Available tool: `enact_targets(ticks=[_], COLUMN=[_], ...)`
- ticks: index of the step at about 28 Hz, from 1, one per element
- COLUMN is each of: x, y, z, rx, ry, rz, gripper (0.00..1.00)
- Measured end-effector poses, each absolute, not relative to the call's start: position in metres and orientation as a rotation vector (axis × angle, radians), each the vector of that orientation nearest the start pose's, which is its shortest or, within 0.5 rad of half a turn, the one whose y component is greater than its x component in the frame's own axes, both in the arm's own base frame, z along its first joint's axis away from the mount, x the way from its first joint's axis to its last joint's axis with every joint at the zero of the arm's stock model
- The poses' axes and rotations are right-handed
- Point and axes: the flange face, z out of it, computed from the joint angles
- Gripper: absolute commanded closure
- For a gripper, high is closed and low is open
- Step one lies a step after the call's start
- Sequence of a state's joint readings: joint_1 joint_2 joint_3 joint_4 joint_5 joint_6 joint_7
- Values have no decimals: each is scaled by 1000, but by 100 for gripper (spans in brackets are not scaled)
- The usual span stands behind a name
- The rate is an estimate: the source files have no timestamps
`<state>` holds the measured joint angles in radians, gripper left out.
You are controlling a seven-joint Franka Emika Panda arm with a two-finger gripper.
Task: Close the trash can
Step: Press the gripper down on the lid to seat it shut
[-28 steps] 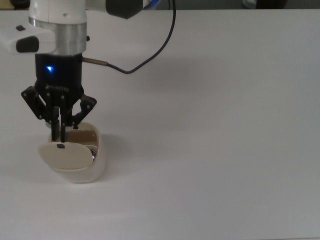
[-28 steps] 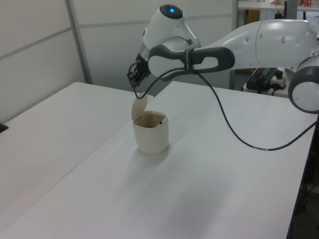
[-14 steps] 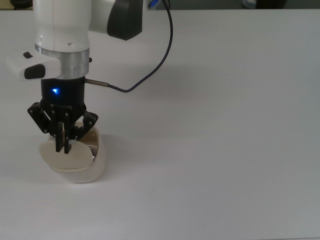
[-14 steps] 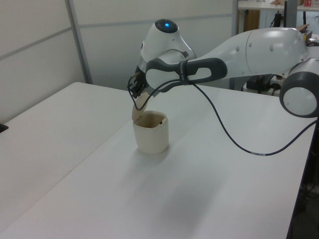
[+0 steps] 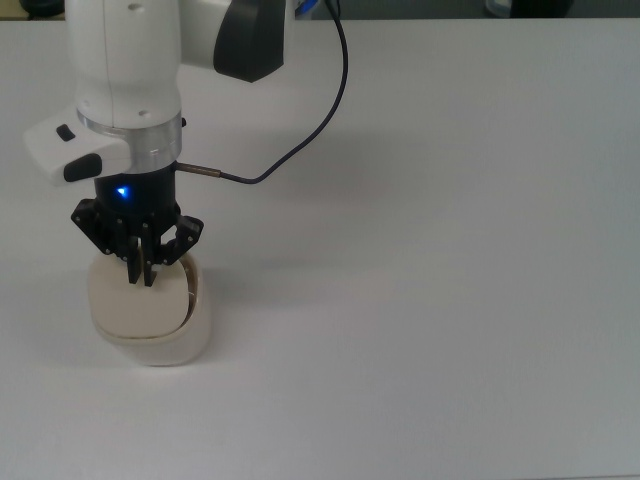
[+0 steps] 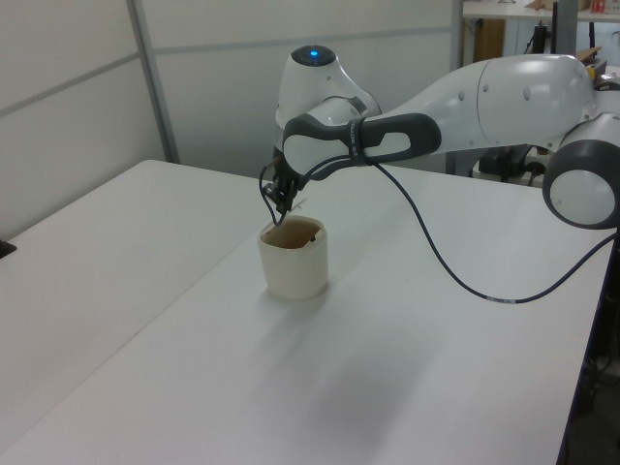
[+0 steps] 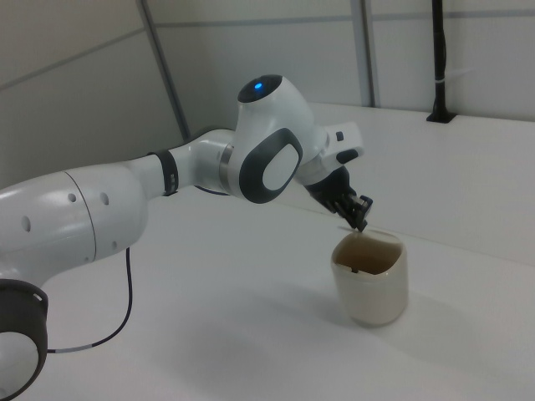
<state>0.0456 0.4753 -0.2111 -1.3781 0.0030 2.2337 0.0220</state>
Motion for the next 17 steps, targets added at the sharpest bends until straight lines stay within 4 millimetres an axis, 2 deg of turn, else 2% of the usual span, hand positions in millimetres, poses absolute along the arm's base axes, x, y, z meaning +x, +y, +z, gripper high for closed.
enact_targets(ticks=[12, 17], x=[719, 717], y=[-89, -89], z=[477, 464], rx=[-3209, -3215], ry=[208, 204], rz=[-502, -461], gripper=[85, 85])
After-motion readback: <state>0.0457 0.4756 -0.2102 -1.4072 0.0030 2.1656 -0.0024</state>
